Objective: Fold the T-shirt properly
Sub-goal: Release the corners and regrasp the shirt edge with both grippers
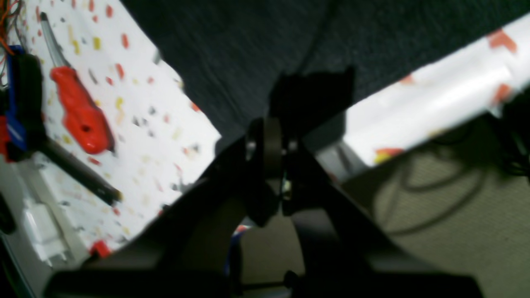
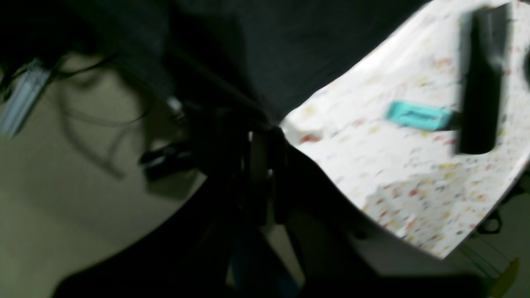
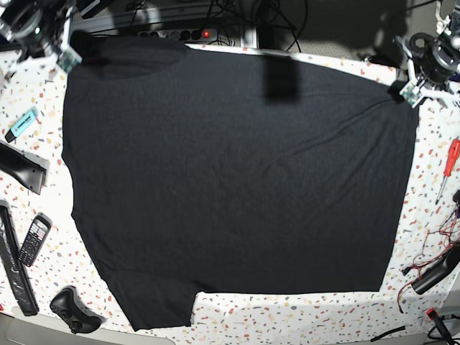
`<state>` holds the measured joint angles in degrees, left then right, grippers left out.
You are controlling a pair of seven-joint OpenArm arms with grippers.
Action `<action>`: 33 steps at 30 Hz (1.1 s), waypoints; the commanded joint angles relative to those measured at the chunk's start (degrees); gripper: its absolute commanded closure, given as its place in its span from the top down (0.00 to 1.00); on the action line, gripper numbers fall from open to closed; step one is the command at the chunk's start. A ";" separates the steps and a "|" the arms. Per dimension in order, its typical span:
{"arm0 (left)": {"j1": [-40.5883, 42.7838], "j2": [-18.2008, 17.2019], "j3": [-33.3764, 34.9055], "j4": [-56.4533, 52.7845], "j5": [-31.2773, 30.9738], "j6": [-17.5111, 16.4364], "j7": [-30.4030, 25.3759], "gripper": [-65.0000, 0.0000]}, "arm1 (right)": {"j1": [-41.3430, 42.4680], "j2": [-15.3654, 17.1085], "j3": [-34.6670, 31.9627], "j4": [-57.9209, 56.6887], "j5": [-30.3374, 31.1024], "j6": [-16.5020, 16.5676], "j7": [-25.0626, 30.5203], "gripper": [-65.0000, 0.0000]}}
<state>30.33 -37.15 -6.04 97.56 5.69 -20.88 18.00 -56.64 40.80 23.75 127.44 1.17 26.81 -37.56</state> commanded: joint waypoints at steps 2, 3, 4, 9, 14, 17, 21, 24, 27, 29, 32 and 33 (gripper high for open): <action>-2.19 -0.96 -0.72 0.79 0.17 0.87 0.59 0.00 | 3.17 0.81 0.66 0.31 -0.55 -2.03 0.50 0.00; -3.13 -0.96 -0.72 0.72 0.20 0.90 0.98 0.00 | 4.96 0.81 0.66 -0.17 0.24 -2.19 0.70 0.00; -4.04 -0.96 -0.72 0.57 0.17 0.90 1.01 0.00 | 6.84 0.79 0.66 -0.74 1.62 -2.25 0.81 0.00; -8.13 -0.79 -0.66 -1.64 -0.20 0.13 0.15 0.00 | 16.11 0.63 0.61 -5.22 6.03 -2.23 1.05 0.00; -12.81 -0.63 -0.55 -7.58 -0.17 -4.11 -3.13 0.00 | 23.93 0.63 0.61 -12.74 8.66 -2.10 3.96 0.00; -15.85 -0.61 -0.11 -10.38 -0.20 -4.07 -4.63 0.00 | 27.69 0.63 0.42 -16.94 10.10 -0.22 4.39 0.00; -20.31 -0.66 2.01 -13.90 -0.20 -4.35 -4.81 0.00 | 31.93 0.63 -1.42 -21.49 11.52 1.25 4.44 0.00; -23.41 -0.66 5.05 -16.39 -0.17 -4.68 -4.81 0.00 | 35.06 0.63 -4.70 -23.85 11.06 1.27 4.20 0.00; -26.03 -0.63 8.02 -18.86 -0.20 -4.59 -4.81 0.00 | 38.27 0.61 -7.96 -26.25 10.95 1.07 4.00 0.00; -27.50 -0.63 9.31 -20.74 -0.20 -4.52 -4.83 0.00 | 40.17 0.61 -9.44 -28.00 10.51 1.03 3.30 0.00; -29.27 -0.48 9.86 -23.52 -0.20 -4.48 -4.85 0.00 | 42.18 0.63 -10.27 -30.45 9.57 1.03 3.04 0.00; -29.66 -0.48 9.86 -24.17 -0.20 -4.46 -4.85 0.00 | 42.53 0.63 -10.27 -30.93 9.57 1.03 2.95 0.00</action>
<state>1.43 -36.53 4.19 72.75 5.28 -25.91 13.52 -14.90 40.10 12.93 95.68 10.68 28.10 -35.33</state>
